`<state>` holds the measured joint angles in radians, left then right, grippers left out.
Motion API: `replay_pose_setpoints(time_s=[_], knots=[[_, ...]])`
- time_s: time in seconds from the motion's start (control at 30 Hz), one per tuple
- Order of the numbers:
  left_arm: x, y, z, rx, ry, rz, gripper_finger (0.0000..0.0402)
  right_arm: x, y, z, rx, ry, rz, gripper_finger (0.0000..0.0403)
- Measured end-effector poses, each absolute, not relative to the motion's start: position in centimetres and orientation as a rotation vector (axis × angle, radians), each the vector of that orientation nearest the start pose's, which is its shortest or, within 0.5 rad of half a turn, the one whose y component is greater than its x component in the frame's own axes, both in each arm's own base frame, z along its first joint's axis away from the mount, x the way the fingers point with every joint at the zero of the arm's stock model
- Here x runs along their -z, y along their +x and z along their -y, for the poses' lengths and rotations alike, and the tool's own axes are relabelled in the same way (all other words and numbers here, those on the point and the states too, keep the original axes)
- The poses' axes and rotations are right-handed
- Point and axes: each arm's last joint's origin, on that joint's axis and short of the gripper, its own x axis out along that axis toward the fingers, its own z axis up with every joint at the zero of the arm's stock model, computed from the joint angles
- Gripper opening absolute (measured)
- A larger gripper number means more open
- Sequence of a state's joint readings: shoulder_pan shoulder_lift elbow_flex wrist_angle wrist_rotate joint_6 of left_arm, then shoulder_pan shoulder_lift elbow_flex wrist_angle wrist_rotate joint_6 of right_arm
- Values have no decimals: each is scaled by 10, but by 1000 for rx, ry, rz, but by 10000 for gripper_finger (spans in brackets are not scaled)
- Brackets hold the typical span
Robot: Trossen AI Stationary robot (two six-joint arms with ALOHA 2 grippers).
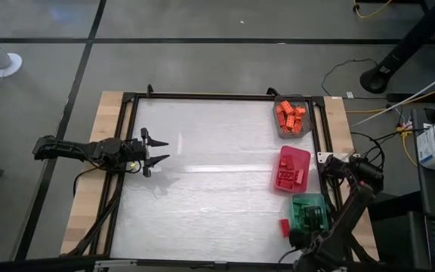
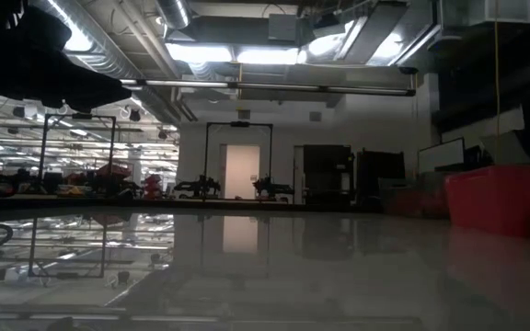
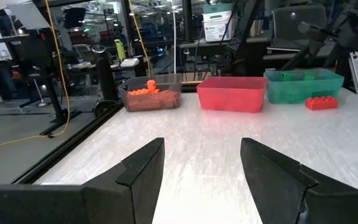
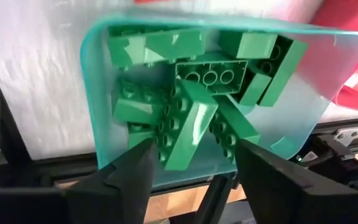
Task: Sort blocks
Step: Put the red game piece into the red bin
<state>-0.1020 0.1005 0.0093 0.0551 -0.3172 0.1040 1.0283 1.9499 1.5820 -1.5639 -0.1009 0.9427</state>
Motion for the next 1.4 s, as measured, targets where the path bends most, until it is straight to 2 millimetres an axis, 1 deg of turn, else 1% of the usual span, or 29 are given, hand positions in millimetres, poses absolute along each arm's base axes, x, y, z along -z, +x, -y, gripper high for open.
replay_pose_setpoints(time_s=[0.1,0.2,0.27,0.37,0.43,0.6,0.67,0.73,0.87,1.0,1.17,1.3,1.4], knots=[[-164,102,1,-213,111,-47,200,-227,182,-281,200,-178,-1850,228],[-164,102,1,-213,111,-47,200,-227,198,-270,302,-54,-1870,229],[-164,102,1,-213,111,-46,200,-228,209,-262,336,31,-1910,229],[-164,102,1,-213,111,-47,200,-227,226,-252,345,190,-1964,229],[-164,102,1,-213,111,-47,200,-226,239,-248,327,305,-1971,229],[-164,102,1,-213,111,-47,200,-224,267,-240,267,527,-1899,229],[-164,102,1,-213,111,-46,200,-224,275,-237,306,595,-1861,230],[-164,102,1,-213,111,-47,200,-224,280,-234,390,653,-1817,230],[-164,102,1,-213,111,-47,200,-221,284,-235,567,748,-1696,230],[-164,102,1,-213,111,-47,200,-212,289,-239,695,858,-1638,230],[-164,102,1,-213,111,-47,200,-194,292,-242,836,889,-1631,230],[-164,102,1,-213,111,-46,200,-178,295,-244,915,887,-1635,230],[-164,102,1,-213,111,-47,200,-171,293,-243,1011,874,-1640,230]])
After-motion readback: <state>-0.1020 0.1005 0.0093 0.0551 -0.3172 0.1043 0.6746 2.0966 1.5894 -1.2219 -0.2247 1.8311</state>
